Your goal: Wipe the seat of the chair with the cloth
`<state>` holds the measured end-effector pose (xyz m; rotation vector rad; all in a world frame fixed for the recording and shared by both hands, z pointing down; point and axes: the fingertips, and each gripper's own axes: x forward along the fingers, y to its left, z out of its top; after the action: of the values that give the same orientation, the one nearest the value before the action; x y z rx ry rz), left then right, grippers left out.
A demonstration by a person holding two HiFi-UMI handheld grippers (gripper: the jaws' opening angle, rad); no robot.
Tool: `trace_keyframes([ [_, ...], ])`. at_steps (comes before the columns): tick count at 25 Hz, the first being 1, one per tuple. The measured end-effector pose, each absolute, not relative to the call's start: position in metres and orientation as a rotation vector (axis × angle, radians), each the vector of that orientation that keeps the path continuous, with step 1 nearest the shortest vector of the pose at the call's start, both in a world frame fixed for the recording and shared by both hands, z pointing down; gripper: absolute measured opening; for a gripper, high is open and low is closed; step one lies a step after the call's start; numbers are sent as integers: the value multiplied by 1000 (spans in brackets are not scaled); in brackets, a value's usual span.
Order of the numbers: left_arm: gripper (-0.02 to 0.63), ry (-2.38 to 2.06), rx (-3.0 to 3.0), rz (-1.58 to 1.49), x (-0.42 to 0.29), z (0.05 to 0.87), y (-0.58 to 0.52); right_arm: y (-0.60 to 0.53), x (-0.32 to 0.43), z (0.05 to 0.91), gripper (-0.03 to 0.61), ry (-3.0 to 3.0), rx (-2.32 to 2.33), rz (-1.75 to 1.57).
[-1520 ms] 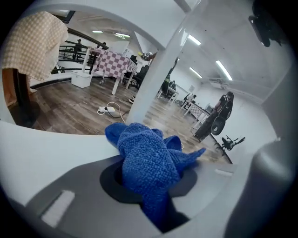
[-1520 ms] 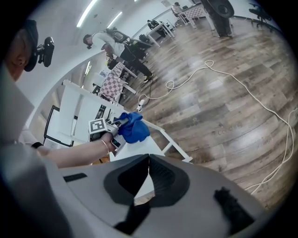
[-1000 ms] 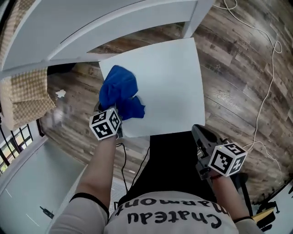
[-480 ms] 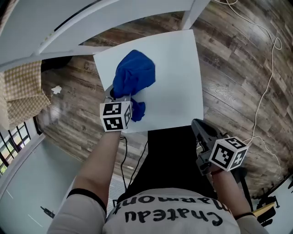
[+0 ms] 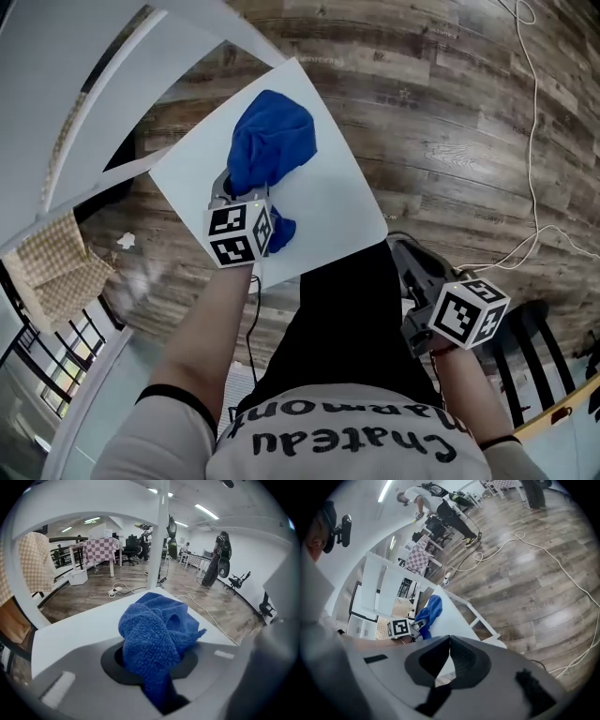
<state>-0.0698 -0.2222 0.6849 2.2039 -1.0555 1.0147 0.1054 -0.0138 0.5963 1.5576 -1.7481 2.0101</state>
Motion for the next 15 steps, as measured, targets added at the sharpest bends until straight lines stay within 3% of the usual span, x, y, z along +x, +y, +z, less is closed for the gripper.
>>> trace_keyframes([
  [15, 78, -796, 2445, 1095, 60, 687, -199, 32, 142, 602, 15, -1609, 1810, 2102],
])
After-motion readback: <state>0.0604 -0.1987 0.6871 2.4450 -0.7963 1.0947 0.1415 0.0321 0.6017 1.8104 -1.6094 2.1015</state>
